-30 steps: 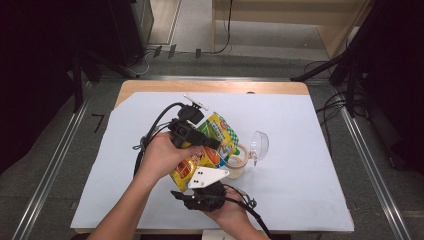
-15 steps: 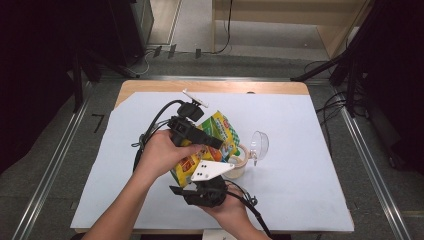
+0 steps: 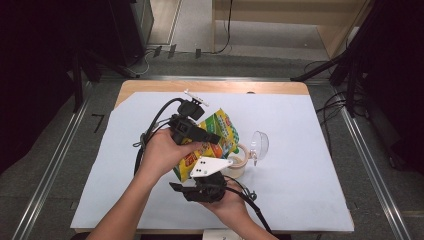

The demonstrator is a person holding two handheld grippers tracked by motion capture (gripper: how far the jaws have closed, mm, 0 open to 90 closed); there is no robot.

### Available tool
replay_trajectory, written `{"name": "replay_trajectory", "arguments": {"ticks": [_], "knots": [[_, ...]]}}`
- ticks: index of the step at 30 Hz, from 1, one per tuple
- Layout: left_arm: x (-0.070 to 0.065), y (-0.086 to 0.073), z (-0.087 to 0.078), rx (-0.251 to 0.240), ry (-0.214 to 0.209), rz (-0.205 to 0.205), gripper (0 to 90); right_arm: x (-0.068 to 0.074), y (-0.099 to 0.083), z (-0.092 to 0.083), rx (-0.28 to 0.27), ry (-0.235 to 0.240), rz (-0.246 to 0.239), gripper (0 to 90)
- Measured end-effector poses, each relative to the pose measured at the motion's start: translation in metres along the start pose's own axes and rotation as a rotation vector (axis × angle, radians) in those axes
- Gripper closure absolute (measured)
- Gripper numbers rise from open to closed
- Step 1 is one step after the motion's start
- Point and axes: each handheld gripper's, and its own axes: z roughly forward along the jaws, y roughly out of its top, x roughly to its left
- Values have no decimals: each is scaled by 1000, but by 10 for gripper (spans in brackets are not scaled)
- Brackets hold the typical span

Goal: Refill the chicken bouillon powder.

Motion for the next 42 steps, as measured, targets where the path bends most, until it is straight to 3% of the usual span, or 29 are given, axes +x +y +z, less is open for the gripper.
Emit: {"name": "replay_trajectory", "arguments": {"ticks": [3,8,17,24,27,33,37,42], "knots": [[0,0,-1,-6,-4,5,763,1,0,1,5,-34,-23,687],[-3,0,-3,-28,-21,19,717,2,1,0,-5,-41,-15,695],[-3,0,0,-24,-16,21,692,1,0,2,-12,-7,76,710],[-3,0,-1,-64,-20,24,646,-1,1,-1,-20,-26,80,710],[-3,0,-1,-57,-10,29,631,-2,1,-1,-17,-31,81,710],[-7,-1,1,-59,19,84,597,-4,1,-2,-13,-38,101,712],[-7,-1,0,-63,28,74,637,-3,2,-3,-15,-39,92,710],[-5,-1,-4,-72,21,28,698,-1,2,-3,-15,-18,66,680]]}}
